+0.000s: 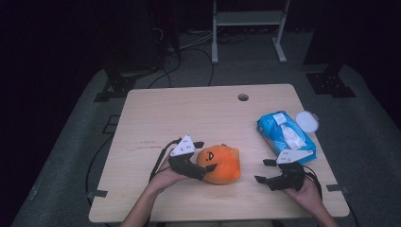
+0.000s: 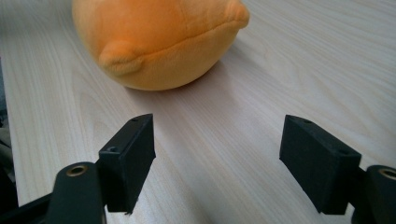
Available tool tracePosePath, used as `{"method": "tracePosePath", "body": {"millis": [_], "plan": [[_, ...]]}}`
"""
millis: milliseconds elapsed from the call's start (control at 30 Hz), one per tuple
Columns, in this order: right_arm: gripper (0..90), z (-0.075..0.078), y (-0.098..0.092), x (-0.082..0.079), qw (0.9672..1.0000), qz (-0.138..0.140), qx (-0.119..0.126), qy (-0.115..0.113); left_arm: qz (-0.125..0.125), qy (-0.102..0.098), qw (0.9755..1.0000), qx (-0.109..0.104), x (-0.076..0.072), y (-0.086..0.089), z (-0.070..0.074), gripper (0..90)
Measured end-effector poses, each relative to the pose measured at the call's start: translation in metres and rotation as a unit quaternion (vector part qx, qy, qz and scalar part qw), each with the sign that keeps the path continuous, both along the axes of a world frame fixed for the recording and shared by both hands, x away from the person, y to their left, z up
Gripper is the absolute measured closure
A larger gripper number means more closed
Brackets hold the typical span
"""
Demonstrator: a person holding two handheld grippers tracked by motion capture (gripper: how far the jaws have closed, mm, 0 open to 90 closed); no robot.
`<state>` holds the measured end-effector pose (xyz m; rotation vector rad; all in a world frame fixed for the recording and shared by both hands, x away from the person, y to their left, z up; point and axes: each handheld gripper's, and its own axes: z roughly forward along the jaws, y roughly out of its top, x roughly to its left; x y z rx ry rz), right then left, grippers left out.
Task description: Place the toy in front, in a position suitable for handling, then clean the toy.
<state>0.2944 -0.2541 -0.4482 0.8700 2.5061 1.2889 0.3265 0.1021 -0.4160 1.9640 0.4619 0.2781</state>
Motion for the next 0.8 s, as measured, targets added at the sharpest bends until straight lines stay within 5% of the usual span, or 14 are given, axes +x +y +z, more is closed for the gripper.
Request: {"method": "tracePosePath", "body": {"millis": [267,367,500,800], "plan": [[24.3,0.025,-0.010,-0.003,0.9985,-0.017,0.035,-0.039,-0.007,-0.006,0.9999,-0.011,-0.003,-0.002,0.007,8.5],[24.1,0.042,-0.021,0.006,0.9968,-0.036,0.041,-0.058,-0.010,-0.010,0.9998,-0.013,-0.003,0.000,0.009,8.5],[24.0,0.049,-0.035,0.024,0.9952,-0.057,0.058,-0.056,-0.004,-0.007,0.9998,-0.018,0.000,0.005,0.008,8.5],[24.2,0.063,-0.058,0.058,0.9908,-0.107,0.036,-0.075,0.012,-0.001,0.9999,-0.012,0.006,0.013,0.002,8.5]]}}
